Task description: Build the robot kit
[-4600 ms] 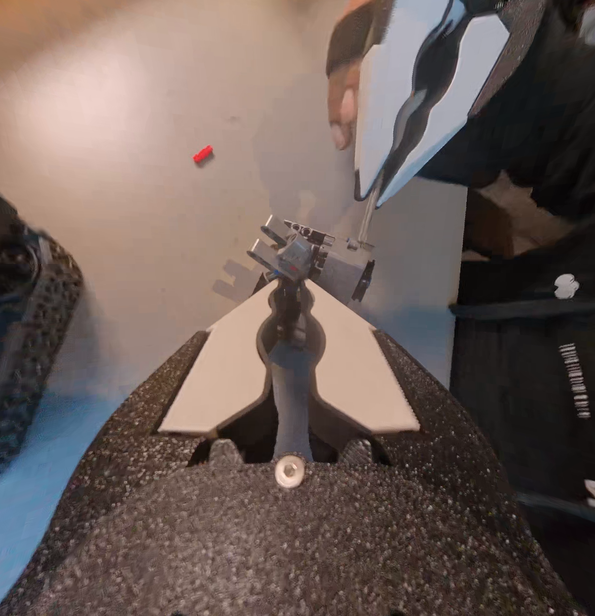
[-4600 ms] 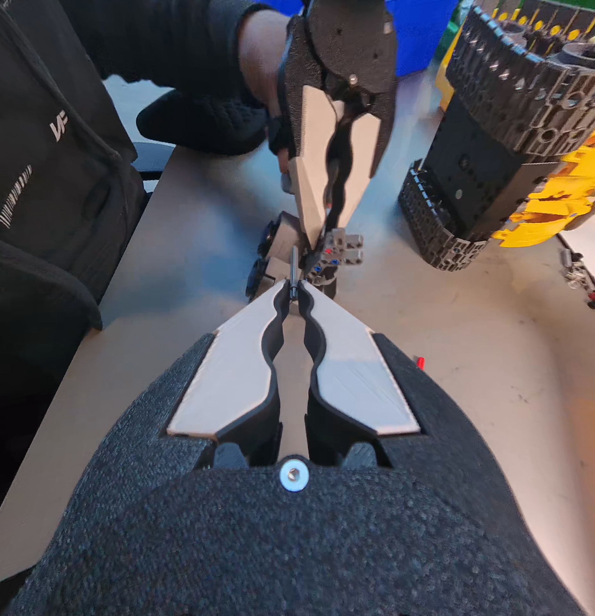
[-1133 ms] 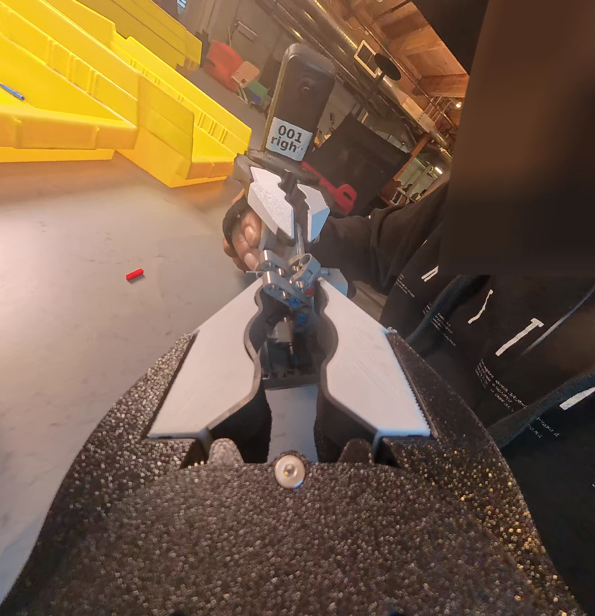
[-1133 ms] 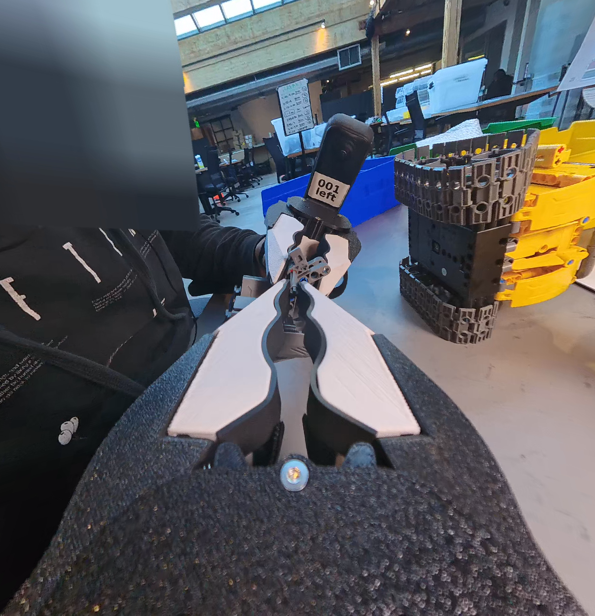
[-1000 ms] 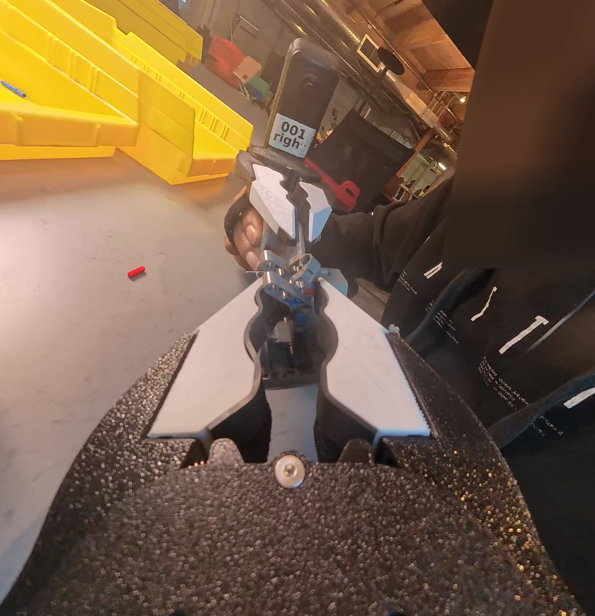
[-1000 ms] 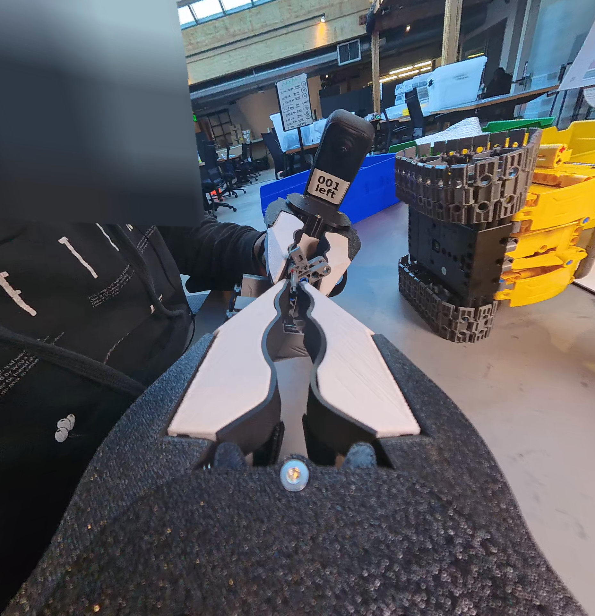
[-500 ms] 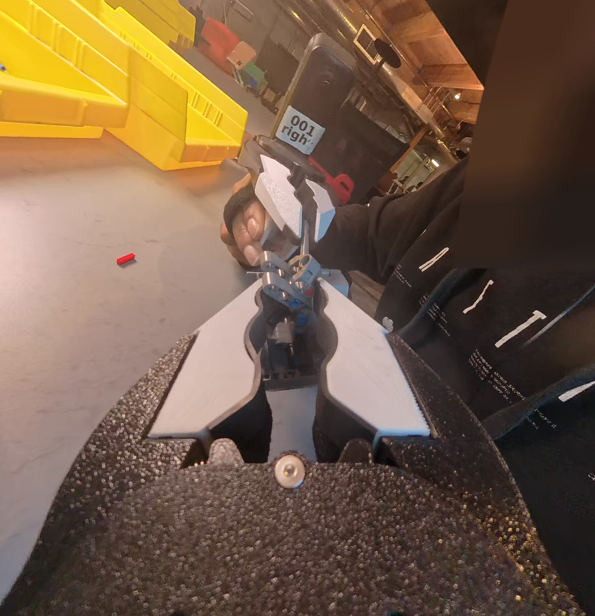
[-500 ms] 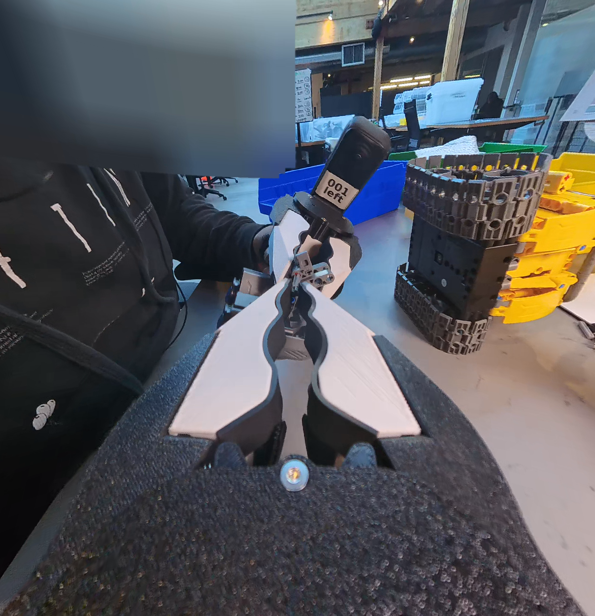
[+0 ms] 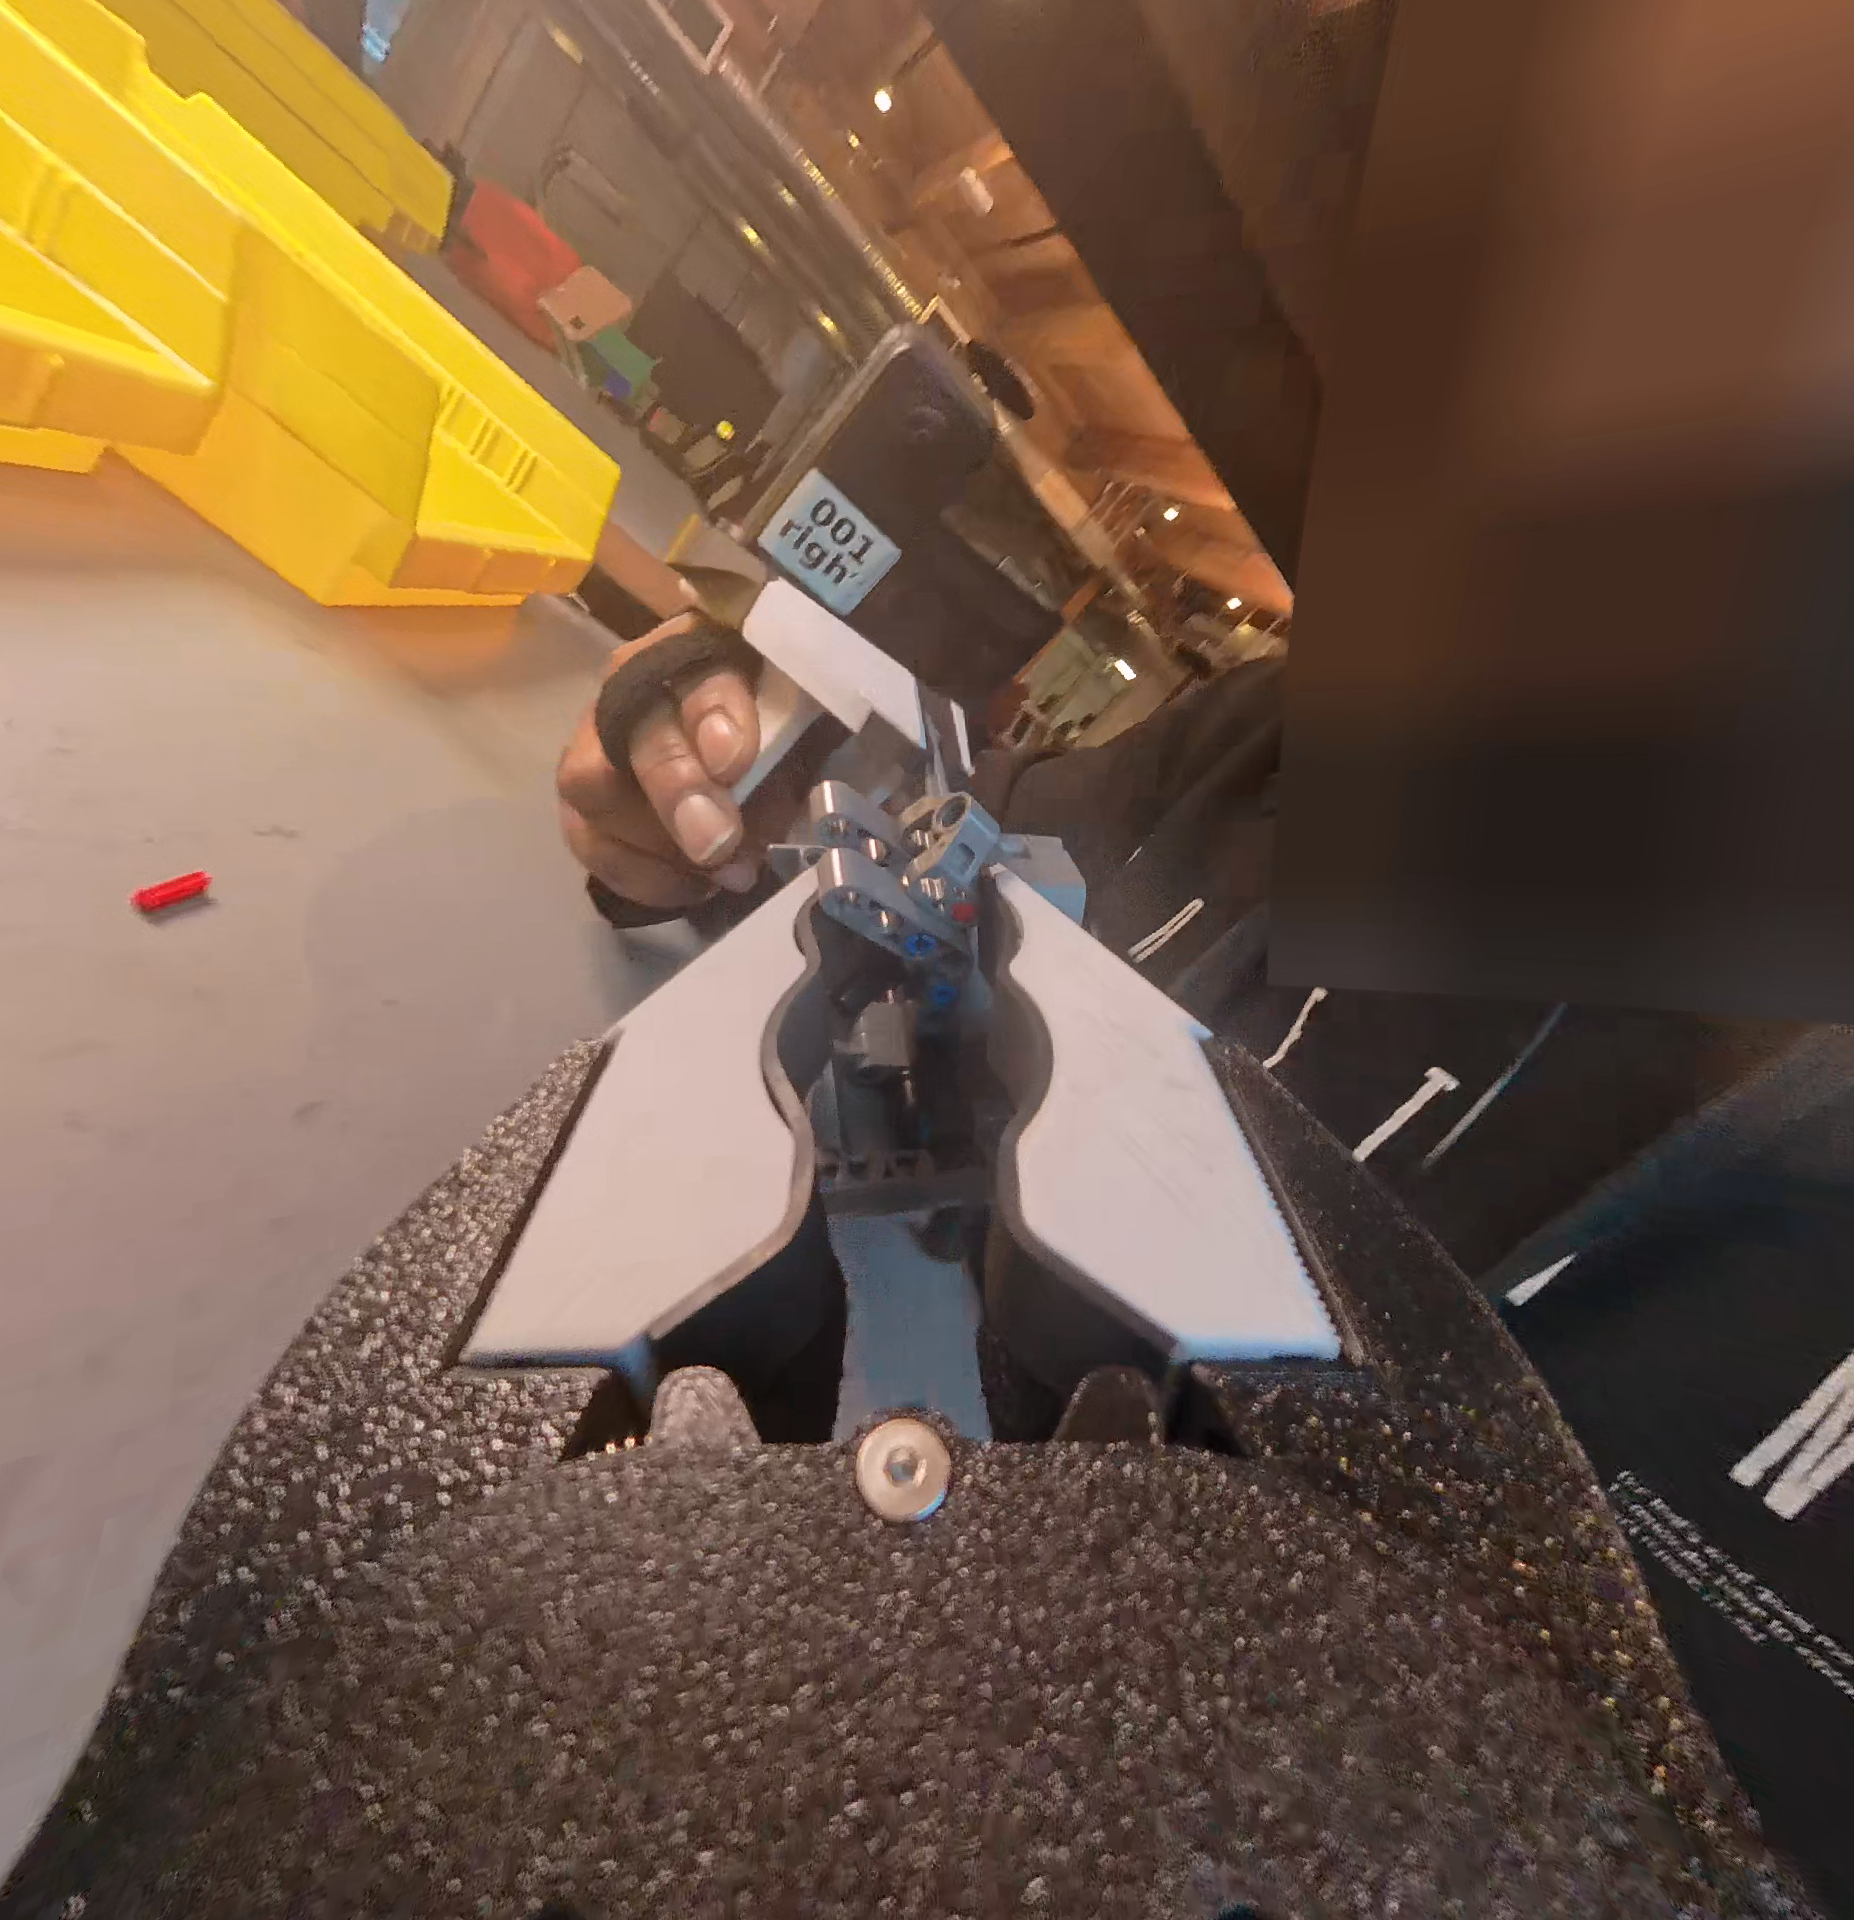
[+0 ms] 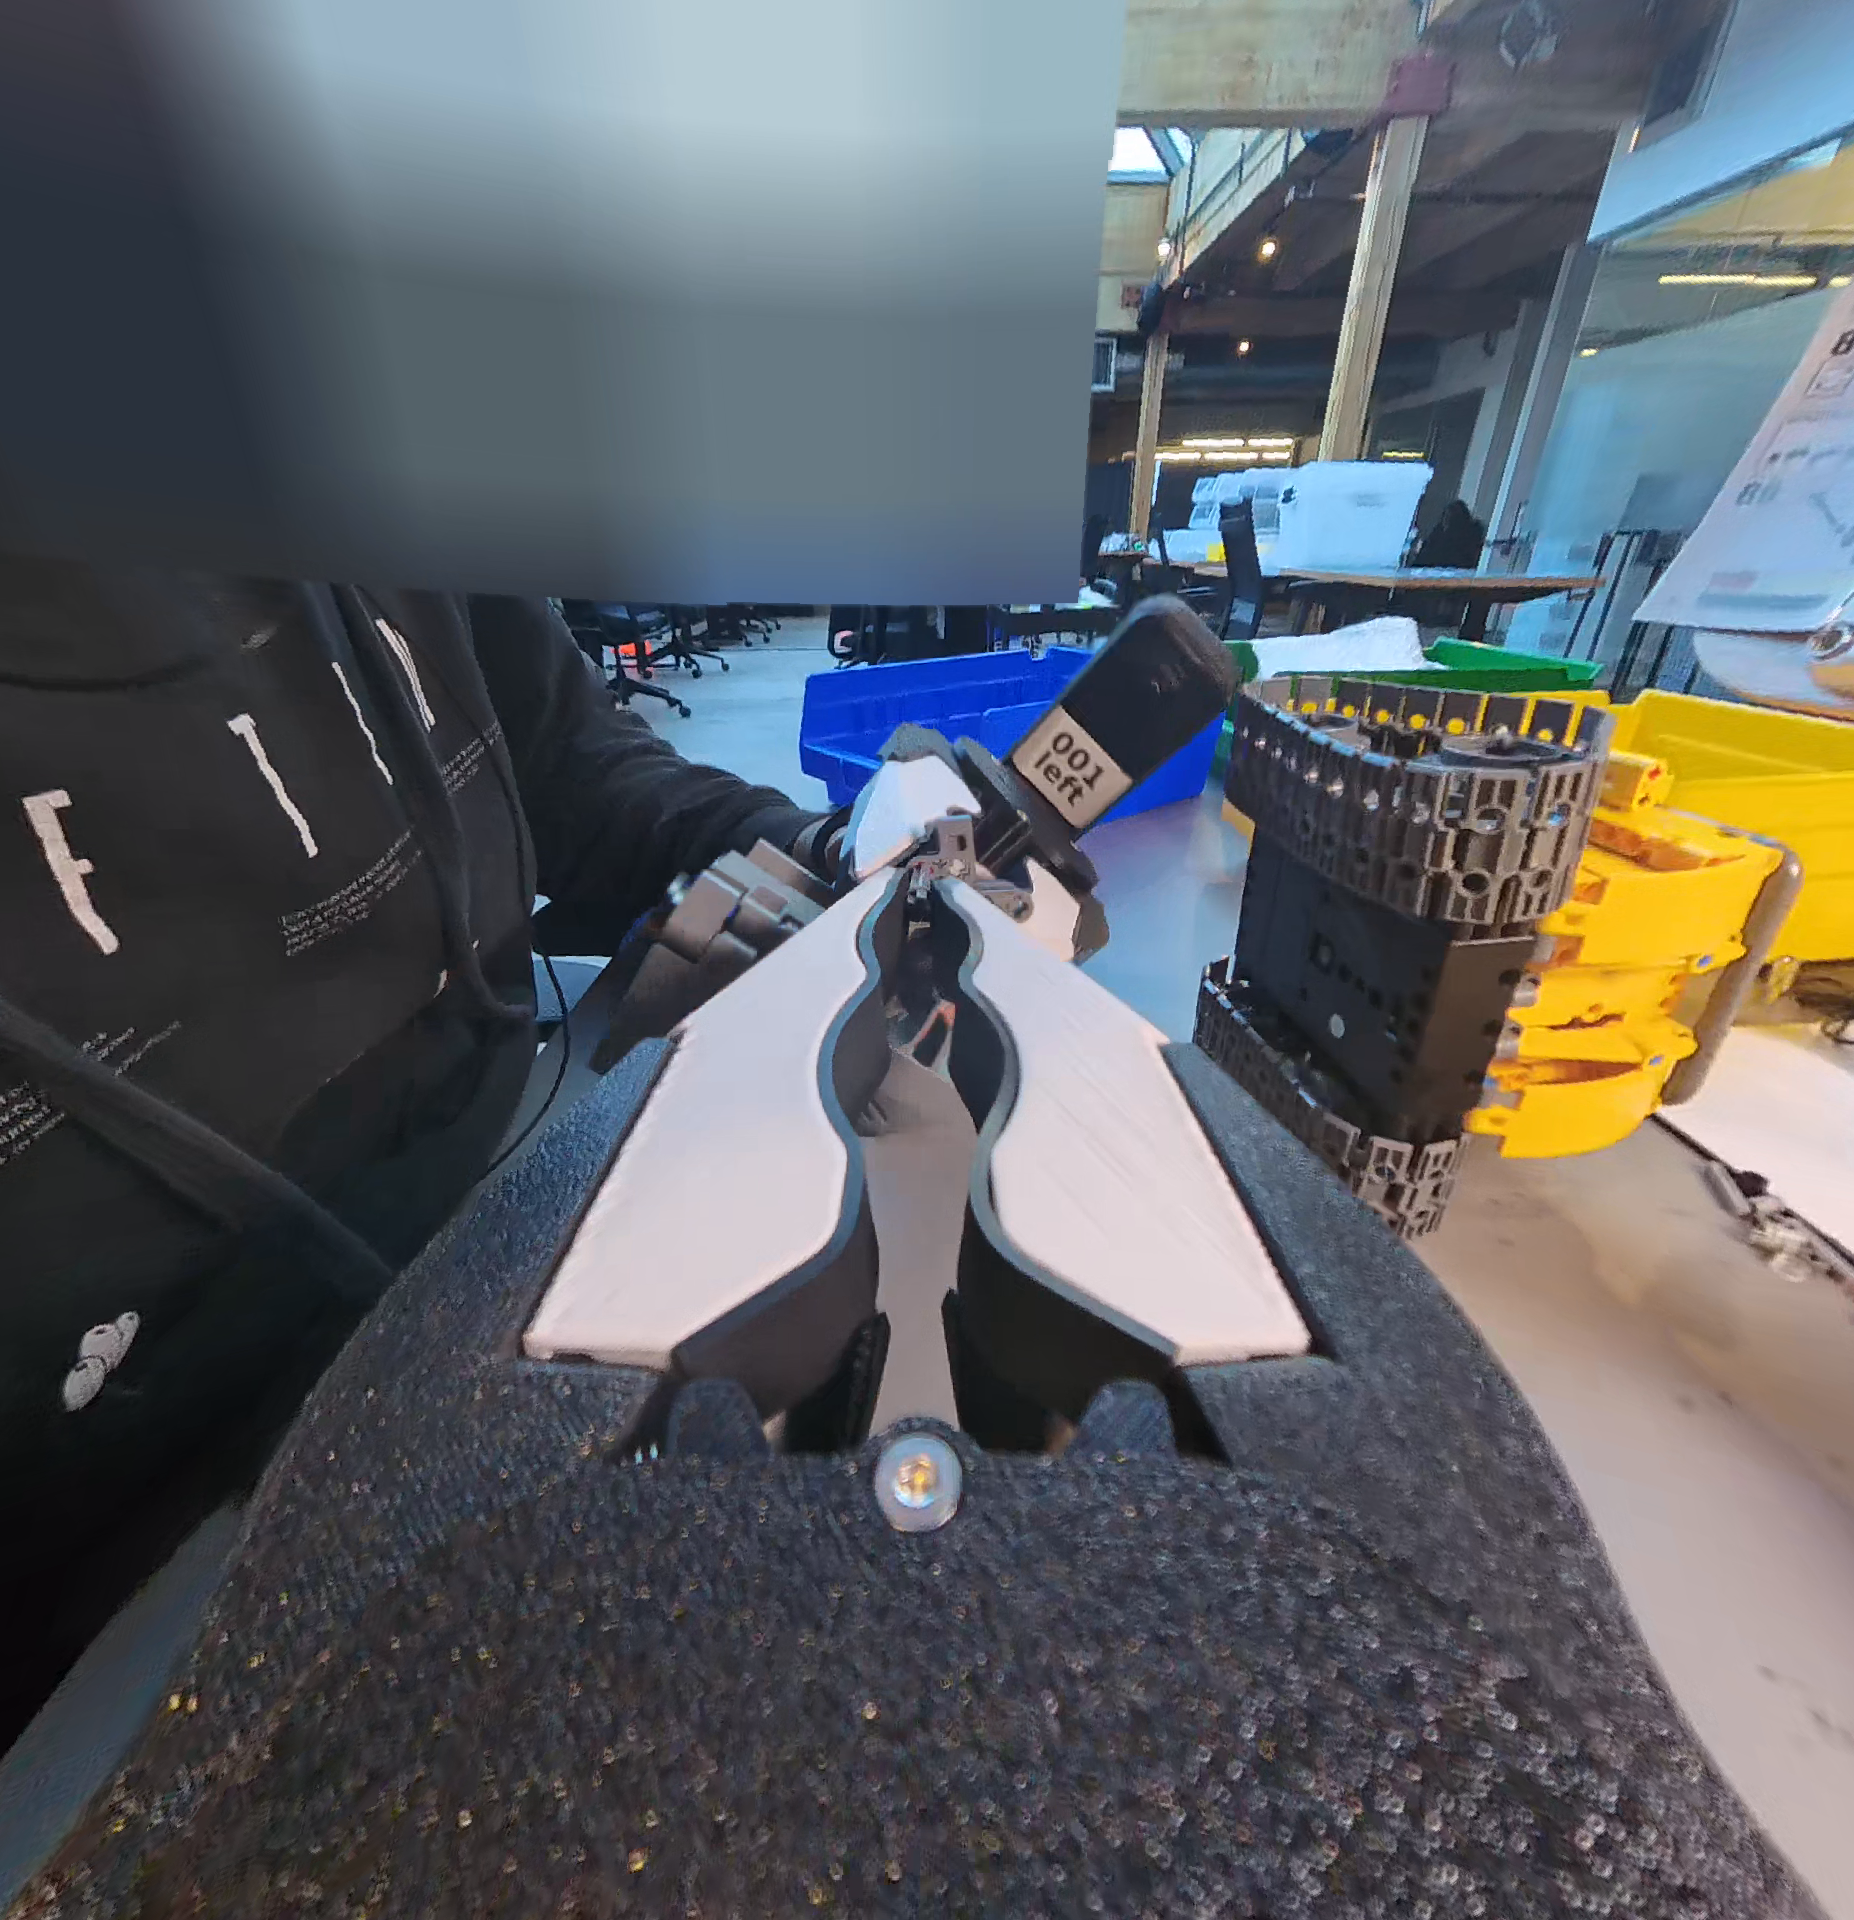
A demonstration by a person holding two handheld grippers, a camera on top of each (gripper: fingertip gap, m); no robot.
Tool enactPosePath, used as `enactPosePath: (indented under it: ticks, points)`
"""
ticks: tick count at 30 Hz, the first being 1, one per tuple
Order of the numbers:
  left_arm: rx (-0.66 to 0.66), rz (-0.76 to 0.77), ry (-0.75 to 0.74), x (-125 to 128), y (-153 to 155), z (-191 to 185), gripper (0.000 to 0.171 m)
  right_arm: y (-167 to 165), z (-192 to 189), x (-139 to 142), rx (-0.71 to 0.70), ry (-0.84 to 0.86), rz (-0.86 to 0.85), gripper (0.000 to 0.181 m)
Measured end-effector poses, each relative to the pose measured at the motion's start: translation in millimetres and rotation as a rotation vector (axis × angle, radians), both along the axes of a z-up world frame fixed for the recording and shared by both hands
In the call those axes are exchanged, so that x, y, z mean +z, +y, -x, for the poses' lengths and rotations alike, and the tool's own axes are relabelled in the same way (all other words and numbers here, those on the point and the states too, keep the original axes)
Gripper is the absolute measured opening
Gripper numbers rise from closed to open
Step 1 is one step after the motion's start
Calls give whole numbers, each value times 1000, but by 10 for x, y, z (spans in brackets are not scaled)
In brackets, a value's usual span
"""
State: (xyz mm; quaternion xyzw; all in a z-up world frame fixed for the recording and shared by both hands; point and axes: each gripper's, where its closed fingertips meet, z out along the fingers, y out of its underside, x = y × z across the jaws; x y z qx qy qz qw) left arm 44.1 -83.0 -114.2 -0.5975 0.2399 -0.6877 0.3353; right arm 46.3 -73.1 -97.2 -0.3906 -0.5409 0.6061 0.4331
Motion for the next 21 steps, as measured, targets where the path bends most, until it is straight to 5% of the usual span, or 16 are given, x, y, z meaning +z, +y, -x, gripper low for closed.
enactPosePath:
  ticks: [8,21]
  points:
    - [-82,80,-84,49,-93,-25,24,-85,-25,5,3,-21,-87,2]
    - [-116,116,-16,-97,-160,-30,24,-161,-33,-134,-4,-104,-204,2]
